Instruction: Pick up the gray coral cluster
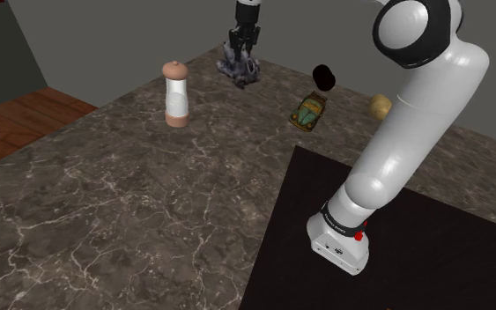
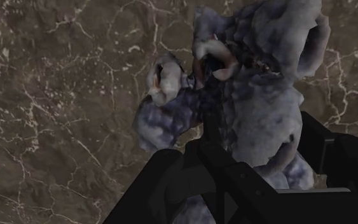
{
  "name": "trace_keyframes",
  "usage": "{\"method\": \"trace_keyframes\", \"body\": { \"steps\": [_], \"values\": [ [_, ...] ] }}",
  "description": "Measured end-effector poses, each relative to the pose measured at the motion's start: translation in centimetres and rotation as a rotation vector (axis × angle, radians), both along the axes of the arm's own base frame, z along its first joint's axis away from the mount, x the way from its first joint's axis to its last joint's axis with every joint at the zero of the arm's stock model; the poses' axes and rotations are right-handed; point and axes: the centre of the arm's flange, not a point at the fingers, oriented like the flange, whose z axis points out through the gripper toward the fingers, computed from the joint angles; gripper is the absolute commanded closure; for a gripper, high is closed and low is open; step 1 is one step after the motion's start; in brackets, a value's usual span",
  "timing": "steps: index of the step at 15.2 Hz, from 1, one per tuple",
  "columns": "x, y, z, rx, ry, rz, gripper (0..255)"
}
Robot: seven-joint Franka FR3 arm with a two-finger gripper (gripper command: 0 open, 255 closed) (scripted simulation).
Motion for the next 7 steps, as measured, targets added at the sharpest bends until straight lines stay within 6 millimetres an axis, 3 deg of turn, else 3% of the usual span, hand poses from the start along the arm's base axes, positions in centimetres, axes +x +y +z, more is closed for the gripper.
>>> {"method": "trace_keyframes", "body": {
  "steps": [7],
  "values": [
    [0.2, -0.1, 3.4, 0.0, 0.0, 0.0, 255]
  ]
}}
